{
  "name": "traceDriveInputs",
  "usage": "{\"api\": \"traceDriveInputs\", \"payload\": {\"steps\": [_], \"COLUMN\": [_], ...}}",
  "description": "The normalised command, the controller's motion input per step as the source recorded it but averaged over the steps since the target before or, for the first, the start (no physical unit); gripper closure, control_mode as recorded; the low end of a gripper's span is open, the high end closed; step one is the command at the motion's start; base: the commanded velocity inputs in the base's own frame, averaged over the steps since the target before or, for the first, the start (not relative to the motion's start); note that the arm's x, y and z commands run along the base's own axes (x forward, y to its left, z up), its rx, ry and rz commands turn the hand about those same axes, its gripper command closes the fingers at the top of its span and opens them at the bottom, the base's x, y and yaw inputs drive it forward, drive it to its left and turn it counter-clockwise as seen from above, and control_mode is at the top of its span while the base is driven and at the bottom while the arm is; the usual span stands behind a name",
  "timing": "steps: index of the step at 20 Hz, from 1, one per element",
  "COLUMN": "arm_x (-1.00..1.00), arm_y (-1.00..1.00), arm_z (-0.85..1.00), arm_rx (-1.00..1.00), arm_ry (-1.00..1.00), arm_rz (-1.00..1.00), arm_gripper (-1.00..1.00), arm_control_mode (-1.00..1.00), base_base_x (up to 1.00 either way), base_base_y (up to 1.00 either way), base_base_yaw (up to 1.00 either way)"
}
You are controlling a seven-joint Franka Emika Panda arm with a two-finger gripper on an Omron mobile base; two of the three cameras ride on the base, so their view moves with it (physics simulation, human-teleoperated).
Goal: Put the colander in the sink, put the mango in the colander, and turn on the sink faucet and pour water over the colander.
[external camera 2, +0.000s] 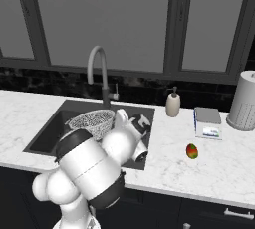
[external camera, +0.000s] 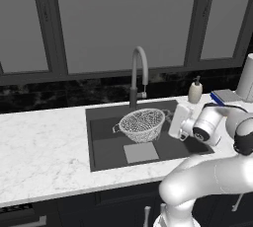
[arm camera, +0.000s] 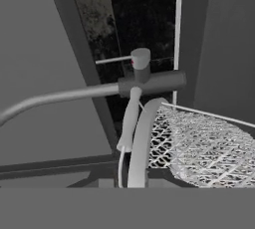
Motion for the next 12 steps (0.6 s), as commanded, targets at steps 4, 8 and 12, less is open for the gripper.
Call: {"api": "traceDriveInputs", "payload": {"steps": [4,8,12], "arm_x": [0.35,0.31,0.04], "arm_y": [0.32,0.10,0.00], "arm_z": [-0.11,-0.28,-0.44], "arm_rx": [0.00,0.00,0.00], "arm_ry": [0.05,0.04,0.01], "arm_rz": [0.00,0.01,0.05], "arm_gripper": [1.00,1.00,1.00], "arm_control_mode": [-1.00,-1.00,-1.00], "base_base_x": [0.00,0.00,0.00], "base_base_y": [0.00,0.00,0.00], "base_base_yaw": [0.00,0.00,0.00]}}
